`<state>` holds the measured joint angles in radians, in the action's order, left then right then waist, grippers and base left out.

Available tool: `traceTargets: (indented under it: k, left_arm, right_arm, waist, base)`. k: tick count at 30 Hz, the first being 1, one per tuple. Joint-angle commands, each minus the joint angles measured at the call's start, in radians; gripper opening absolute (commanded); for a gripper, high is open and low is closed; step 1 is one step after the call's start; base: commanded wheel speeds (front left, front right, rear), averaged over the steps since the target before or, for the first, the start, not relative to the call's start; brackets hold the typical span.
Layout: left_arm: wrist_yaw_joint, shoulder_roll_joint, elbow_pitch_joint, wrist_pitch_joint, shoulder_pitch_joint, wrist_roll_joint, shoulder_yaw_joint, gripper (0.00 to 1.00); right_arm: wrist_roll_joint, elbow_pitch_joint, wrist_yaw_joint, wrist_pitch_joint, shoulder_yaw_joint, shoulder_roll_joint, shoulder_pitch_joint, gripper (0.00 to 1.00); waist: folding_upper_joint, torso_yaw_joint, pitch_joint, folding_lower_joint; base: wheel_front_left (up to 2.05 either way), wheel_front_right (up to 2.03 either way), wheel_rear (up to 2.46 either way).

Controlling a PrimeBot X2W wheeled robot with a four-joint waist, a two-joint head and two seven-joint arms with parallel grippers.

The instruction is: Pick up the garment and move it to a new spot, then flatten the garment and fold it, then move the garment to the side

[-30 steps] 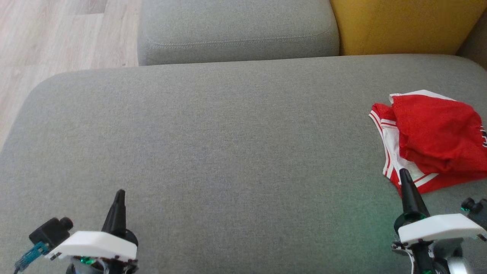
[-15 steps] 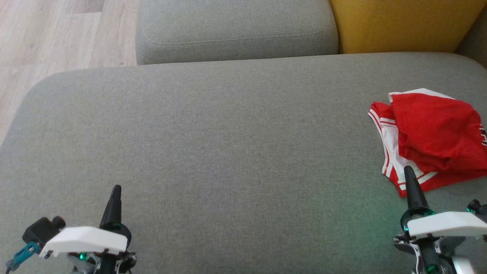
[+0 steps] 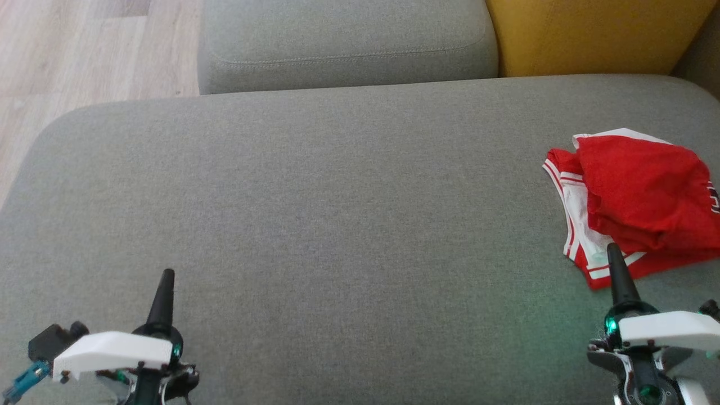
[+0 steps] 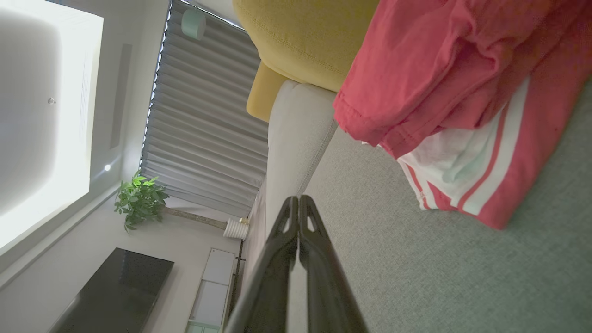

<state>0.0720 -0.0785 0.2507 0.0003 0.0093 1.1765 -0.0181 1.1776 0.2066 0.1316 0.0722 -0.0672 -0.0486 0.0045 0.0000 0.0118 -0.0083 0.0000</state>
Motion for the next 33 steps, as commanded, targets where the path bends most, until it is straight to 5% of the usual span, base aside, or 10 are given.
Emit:
traceTargets:
  k: [1, 33]
  left_arm:
    - [0.015, -0.002, -0.028, 0.012, -0.063, 0.035, 0.038, 0.0]
    - [0.055, 0.025, -0.007, 0.104, -0.113, 0.4, 0.124, 0.0]
  right_arm:
    - [0.039, -0.026, -0.001, 0.007, 0.01, -0.018, -0.059, 0.0]
    - [0.415, 0.032, -0.001, 0.022, -0.022, -0.017, -0.106, 0.0]
  waist:
    - [0.0, -0.001, 0.001, 0.0]
    - [0.0, -0.011, 0.011, 0.0]
  base:
    - [0.0, 0.0, 0.0]
    - [0.0, 0.0, 0.0]
